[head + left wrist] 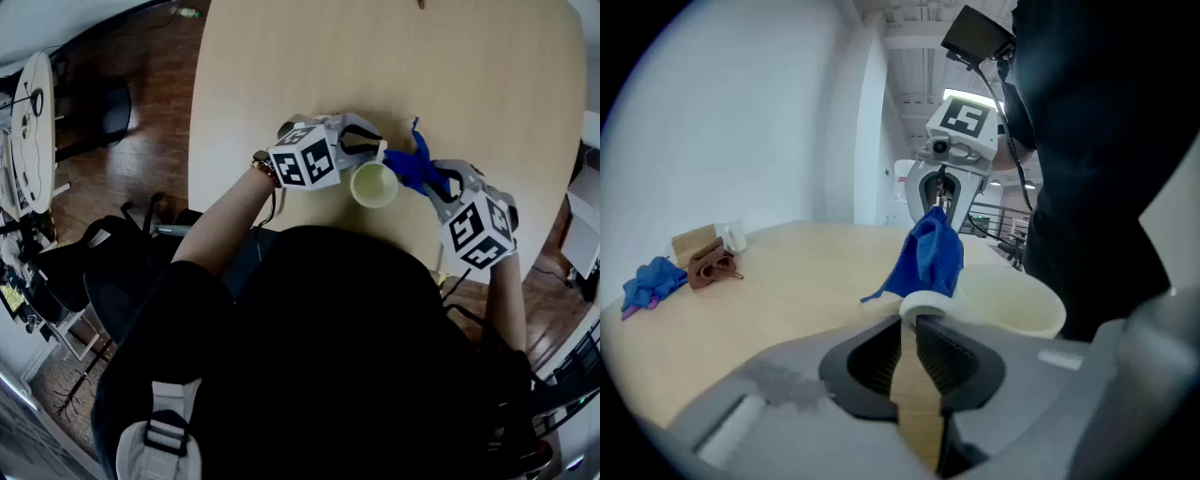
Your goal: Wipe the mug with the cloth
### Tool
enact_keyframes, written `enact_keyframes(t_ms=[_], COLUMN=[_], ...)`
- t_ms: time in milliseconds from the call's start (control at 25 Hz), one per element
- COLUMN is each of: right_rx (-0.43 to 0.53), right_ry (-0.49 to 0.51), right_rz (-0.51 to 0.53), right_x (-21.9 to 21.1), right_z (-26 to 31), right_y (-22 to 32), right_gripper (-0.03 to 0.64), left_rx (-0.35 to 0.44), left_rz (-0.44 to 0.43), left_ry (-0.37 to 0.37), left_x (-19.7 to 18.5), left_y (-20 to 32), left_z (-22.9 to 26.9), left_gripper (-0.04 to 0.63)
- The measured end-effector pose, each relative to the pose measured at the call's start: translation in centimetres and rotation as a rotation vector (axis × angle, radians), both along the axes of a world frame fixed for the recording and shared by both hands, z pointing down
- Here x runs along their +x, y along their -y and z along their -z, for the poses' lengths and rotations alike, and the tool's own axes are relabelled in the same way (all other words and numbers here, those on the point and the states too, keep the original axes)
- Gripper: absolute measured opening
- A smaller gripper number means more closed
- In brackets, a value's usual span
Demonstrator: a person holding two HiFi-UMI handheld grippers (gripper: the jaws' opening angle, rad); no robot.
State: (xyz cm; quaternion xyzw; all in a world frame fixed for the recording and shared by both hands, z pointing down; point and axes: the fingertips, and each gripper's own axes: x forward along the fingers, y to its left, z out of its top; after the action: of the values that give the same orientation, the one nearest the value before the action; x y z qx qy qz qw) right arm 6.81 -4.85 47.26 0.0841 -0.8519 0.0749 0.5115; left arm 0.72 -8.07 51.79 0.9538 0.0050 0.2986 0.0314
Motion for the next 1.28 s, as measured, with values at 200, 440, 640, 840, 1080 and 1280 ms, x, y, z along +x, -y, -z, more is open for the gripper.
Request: enact_keyframes(t_ms=[200, 440, 640, 840, 1080, 1280], right_rx=[-0.012, 0.038, 0.078, -0.077, -0.276, -0.394], right_ry=[-0.056, -0.106, -0.126, 0.078, 0.487, 0.606], right_rz=[0.274, 0.594, 0.636, 0.383, 0.027, -0.208], right_x=[-3.2, -3.8, -4.0, -4.3, -3.5, -3.2], right_z=[-1.8, -3.7, -6.3, -5.1, 1.4, 2.1], right_y=[-0.9, -0.6, -0.4, -0.4, 0.9, 0.9], right_gripper=[0.061, 0.060, 0.060, 0.058, 0.058, 0.058], left_rx=[0.007, 0.021, 0.015, 0.007, -0.053, -0.042], left_rz=[0.069, 0.081, 0.109, 0.154, 0.304, 0.373], left_ry=[-0.008, 0.002, -0.001, -0.006, -0.057, -0.054], left_x=[-0.4, 0.1, -0.1, -0.5, -1.3, -1.9], left_y=[0.3, 0.4, 0.4, 0.3, 1.8, 2.3], left_z=[0.0, 0.2, 0.3, 0.2, 0.5, 0.4], left_gripper=[0.055, 0.057, 0.055, 0.054, 0.046, 0.044])
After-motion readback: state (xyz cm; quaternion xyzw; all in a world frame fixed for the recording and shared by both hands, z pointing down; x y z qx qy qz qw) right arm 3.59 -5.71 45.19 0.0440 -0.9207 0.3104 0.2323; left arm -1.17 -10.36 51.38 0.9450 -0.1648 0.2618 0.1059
